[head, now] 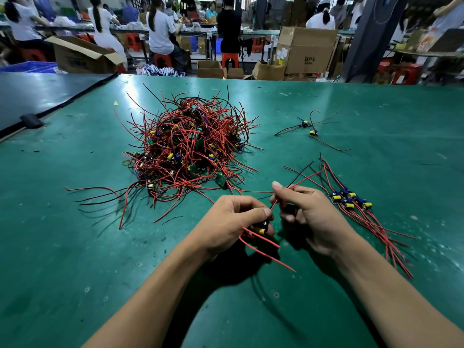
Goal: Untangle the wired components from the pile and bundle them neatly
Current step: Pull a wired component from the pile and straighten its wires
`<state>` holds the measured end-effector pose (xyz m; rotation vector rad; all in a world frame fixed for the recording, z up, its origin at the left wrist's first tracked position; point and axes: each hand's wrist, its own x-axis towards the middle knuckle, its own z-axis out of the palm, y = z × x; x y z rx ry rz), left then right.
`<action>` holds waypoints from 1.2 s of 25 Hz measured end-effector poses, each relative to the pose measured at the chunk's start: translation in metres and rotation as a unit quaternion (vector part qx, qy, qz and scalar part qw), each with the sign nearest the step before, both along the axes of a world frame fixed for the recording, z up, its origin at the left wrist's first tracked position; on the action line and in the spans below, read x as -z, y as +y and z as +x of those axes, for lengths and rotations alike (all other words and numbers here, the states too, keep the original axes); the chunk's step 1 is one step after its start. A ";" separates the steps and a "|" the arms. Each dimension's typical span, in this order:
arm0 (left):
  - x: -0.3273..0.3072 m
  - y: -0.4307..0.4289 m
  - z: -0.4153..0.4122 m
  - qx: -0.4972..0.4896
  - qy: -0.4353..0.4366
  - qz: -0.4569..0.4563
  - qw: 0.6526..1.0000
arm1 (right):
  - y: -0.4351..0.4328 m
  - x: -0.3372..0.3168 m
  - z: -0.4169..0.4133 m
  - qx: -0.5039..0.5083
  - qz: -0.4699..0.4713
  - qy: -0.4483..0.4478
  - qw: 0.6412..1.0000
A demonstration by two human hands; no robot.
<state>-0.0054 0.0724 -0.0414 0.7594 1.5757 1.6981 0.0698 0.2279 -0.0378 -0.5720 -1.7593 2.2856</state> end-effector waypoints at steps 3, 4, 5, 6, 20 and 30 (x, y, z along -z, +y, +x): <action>0.003 0.002 0.001 -0.008 0.041 -0.017 0.999 | -0.006 0.001 -0.003 0.014 -0.045 -0.037 0.998; 0.004 0.003 0.002 -0.015 0.065 -0.030 0.997 | -0.006 0.002 -0.004 0.018 -0.034 -0.046 0.998; 0.006 0.004 0.002 -0.022 0.094 -0.047 0.994 | -0.004 0.003 -0.004 0.022 0.012 -0.053 0.998; 0.008 0.004 0.002 -0.026 0.124 -0.066 0.990 | -0.001 0.005 -0.003 0.027 0.101 -0.059 0.993; 0.010 0.004 0.001 -0.029 0.052 -0.001 0.998 | 0.008 0.017 0.001 -0.092 0.076 0.011 0.993; 0.012 0.005 -0.003 -0.014 0.123 -0.048 0.991 | 0.014 0.010 -0.009 0.059 -0.035 0.005 0.998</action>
